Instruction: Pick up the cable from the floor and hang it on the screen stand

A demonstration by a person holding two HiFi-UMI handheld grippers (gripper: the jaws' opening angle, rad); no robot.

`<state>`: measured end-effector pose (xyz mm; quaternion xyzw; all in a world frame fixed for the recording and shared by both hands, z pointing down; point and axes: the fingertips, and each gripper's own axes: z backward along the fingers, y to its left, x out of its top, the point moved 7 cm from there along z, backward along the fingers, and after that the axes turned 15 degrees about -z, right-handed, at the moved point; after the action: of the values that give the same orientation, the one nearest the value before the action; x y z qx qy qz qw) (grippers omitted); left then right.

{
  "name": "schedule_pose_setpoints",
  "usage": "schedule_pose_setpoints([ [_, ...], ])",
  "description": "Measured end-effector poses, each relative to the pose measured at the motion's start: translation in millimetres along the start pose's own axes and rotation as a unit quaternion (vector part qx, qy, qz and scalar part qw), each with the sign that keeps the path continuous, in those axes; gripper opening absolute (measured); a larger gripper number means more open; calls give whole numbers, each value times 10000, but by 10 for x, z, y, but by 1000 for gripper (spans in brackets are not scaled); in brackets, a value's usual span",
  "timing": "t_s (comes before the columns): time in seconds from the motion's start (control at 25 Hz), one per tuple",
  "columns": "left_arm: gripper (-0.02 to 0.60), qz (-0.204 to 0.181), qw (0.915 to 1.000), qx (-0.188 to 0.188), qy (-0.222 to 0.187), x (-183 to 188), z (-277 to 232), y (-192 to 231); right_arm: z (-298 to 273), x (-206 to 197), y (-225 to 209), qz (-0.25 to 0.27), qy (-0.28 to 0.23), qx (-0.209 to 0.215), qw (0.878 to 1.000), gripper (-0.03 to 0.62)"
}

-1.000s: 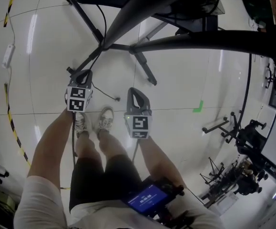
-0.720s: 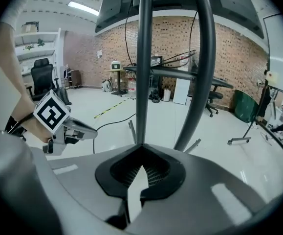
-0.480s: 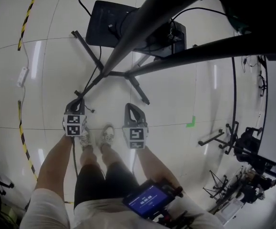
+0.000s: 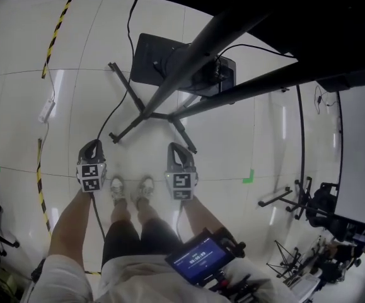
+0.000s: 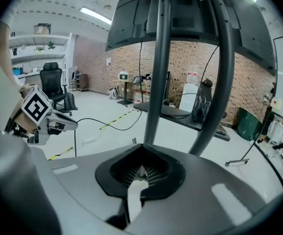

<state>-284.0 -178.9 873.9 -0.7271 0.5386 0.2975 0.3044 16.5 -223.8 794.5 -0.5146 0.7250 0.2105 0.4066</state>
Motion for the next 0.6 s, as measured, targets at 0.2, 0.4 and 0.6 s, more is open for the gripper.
schedule_pose_setpoints([
  [0.2,18,-68,9995,225,-215,393,398,248,122,440,199,106,-163,84,9998,14],
  [0.4,17,-115,9976,406,-556,760,825,404,304,937,307,175,-561,153,9982,14],
  [0.6,18,-516,9919,490,-1056,1352,1250,545,563,1485,279,237,-947,128,9951,14],
])
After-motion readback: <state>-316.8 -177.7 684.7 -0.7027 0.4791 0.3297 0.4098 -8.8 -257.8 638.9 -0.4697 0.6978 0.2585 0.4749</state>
